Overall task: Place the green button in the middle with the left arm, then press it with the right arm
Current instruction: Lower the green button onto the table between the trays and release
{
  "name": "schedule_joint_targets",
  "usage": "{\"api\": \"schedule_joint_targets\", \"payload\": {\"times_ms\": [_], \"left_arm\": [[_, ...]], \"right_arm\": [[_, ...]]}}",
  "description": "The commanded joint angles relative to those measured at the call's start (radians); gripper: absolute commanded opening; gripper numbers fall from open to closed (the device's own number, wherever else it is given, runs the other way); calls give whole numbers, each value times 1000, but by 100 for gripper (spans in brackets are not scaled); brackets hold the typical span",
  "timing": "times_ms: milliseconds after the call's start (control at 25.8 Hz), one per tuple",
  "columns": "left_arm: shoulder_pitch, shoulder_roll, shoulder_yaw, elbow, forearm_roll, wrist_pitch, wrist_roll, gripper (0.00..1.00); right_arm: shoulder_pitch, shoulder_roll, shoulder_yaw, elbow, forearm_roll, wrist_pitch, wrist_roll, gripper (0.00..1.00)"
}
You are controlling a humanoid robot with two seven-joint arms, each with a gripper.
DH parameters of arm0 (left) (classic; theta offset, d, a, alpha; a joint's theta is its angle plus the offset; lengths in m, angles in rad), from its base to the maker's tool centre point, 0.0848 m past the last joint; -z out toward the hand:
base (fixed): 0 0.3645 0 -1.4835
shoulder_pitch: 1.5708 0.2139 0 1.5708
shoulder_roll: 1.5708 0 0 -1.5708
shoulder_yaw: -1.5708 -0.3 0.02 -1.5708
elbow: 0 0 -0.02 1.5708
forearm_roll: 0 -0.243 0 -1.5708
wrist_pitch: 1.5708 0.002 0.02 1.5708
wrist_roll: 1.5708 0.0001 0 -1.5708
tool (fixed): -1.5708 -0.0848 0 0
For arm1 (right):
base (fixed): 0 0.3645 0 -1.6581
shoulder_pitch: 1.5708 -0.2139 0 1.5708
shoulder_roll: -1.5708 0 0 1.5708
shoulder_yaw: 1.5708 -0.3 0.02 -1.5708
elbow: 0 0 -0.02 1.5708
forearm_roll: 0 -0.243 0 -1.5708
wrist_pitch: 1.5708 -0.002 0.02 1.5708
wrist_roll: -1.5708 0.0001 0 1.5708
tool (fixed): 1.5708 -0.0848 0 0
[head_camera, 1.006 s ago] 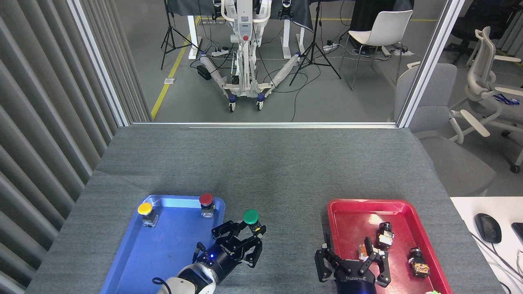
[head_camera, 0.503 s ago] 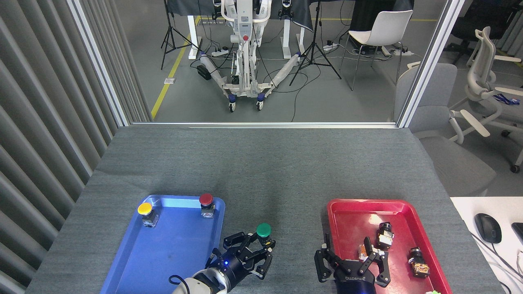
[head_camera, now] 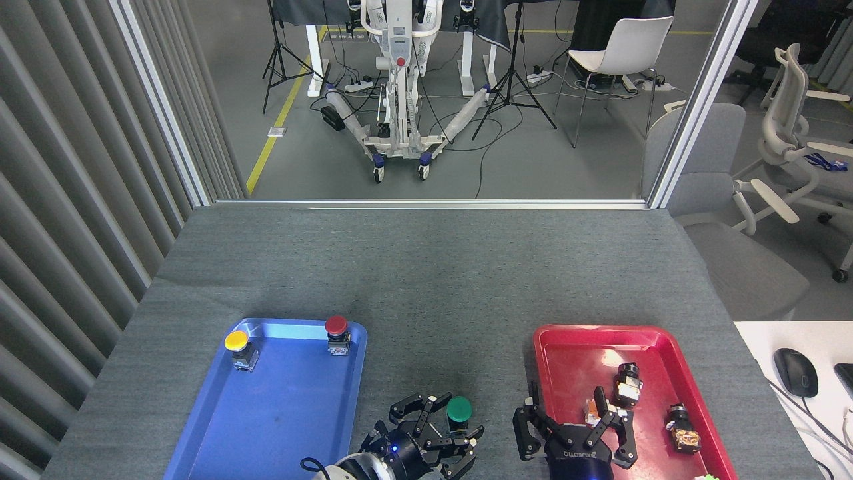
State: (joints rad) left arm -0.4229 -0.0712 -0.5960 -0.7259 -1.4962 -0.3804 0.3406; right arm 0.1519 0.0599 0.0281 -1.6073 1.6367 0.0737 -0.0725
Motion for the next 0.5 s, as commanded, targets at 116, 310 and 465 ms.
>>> {"api": "schedule_joint_targets", "payload": {"times_ms": [116,310,465], "left_arm": [[38,11,-4,-93,2,-2,-2,99],[151,120,71,-337,17,41,-11,99],[296,205,191,-543,17,52,-14,99]], "right_arm": [[-2,0,0,1,0,0,0,100],[-2,2,1,0,-6,-2,-4,100],[0,2,3,1,-8,1,0,99]]}}
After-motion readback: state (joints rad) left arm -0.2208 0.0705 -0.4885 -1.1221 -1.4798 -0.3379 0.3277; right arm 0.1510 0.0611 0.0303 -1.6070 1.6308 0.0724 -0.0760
